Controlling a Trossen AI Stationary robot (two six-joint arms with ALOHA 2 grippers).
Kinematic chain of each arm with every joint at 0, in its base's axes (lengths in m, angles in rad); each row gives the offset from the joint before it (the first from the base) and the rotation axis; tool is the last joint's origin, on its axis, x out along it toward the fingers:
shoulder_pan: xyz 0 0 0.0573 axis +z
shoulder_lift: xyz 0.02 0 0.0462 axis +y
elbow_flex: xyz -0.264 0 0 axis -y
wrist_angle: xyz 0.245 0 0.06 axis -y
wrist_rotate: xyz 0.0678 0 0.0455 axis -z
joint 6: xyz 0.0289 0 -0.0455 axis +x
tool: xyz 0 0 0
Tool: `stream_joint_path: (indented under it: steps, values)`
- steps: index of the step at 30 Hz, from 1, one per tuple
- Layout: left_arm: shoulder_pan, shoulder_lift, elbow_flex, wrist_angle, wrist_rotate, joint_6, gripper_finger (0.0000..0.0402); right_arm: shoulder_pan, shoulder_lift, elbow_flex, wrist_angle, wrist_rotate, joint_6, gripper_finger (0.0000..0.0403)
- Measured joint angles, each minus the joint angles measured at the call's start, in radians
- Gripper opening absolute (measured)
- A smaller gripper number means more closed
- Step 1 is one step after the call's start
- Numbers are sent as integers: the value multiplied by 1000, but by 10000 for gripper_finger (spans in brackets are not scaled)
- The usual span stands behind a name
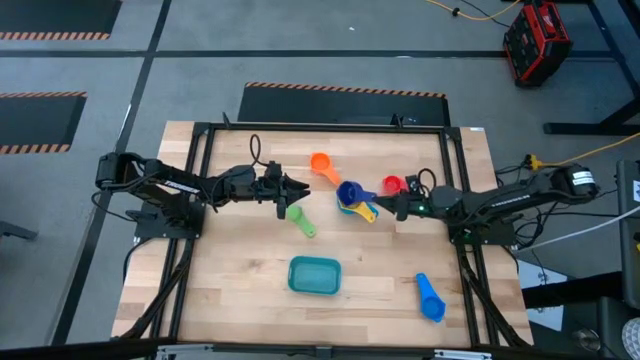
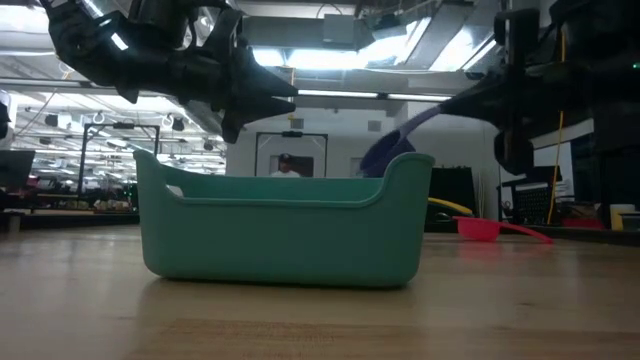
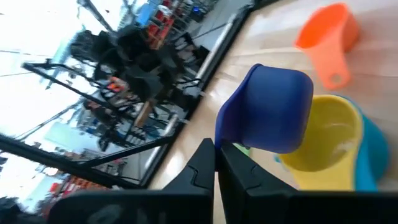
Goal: Nest measuring cups in basket
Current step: Stack the dark blue measuring cup on top of the yellow measuring cup
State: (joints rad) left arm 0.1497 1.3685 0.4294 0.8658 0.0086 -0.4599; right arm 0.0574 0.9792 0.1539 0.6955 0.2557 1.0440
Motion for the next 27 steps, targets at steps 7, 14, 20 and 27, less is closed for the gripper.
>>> stream_joint_path:
  steps: [7,14,20,27]
  values:
    - [0,0,0,-1,0,-2,115,0,107,0,82,8,18,6]
    - [0,0,0,-1,0,-3,115,-1,153,0,102,0,27,15]
    - [0,0,0,-1,0,-3,115,-1,159,0,101,-21,29,28]
    - [0,0,0,-1,0,-3,115,-10,159,0,102,-22,29,33]
